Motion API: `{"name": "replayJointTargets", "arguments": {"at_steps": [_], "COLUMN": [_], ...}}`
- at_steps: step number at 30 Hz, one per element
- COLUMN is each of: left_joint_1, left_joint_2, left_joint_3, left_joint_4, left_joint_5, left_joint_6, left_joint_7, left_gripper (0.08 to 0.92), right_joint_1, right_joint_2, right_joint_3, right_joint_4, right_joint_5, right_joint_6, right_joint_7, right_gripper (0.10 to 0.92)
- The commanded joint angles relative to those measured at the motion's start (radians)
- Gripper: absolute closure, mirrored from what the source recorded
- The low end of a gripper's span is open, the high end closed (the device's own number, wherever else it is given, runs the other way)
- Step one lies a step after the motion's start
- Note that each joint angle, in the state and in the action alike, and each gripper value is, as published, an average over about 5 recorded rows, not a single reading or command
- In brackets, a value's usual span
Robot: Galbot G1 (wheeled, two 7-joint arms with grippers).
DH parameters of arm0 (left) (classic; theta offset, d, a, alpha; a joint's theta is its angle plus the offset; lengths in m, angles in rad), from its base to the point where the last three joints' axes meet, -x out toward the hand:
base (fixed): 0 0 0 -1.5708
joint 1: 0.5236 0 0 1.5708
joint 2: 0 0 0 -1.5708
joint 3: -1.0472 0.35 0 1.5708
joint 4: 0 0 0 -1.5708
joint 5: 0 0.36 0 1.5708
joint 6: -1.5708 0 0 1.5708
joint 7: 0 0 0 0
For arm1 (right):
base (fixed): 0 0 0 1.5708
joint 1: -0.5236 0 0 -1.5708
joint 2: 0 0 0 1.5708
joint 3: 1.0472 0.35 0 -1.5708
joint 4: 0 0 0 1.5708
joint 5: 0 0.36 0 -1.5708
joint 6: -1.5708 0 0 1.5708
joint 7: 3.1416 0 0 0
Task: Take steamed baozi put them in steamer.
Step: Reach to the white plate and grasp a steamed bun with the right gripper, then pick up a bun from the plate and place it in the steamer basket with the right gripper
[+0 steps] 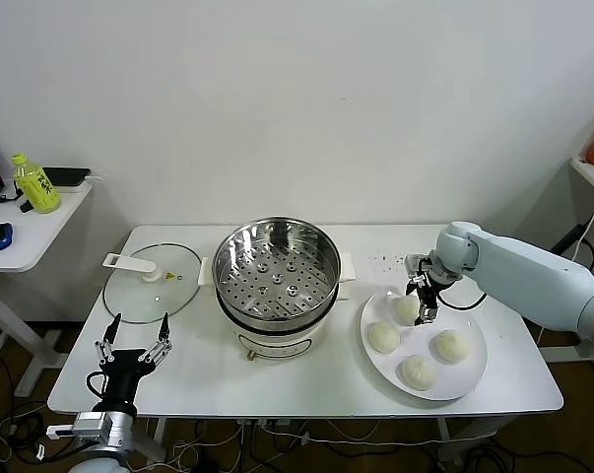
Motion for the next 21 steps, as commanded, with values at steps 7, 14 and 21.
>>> {"name": "replayJointTargets", "arguments": {"at_steps": [7,14,21], "left_joint_1": [0.007,0.006,0.008], "left_joint_2": [-0.001,-0.001,0.000], "left_joint_3": [-0.002,-0.003,-0.005], "left_joint_4": [0.007,0.009,0.008], "left_joint_5": [-0.006,-0.008,-0.010], "left_joint_6": [-0.006,-0.007,-0.009], "left_joint_7": [-0.003,-0.003,-0.003], "left_gripper": [0.177,0.177,0.177], "right_joint_1": [-0.003,-0.006,0.042], "right_joint_2": [0.002,-0.006,-0.025], "right_joint_3": [0.011,0.018,0.028], "right_joint_4": [-0.007,0.008,0.077], "right_joint_5": [0.000,0.001,0.000], "right_joint_6": [0.001,0.002,0.010], "right_joint_7": [-0.001,0.000,0.000], "right_gripper": [0.389,0.398,0.397]}}
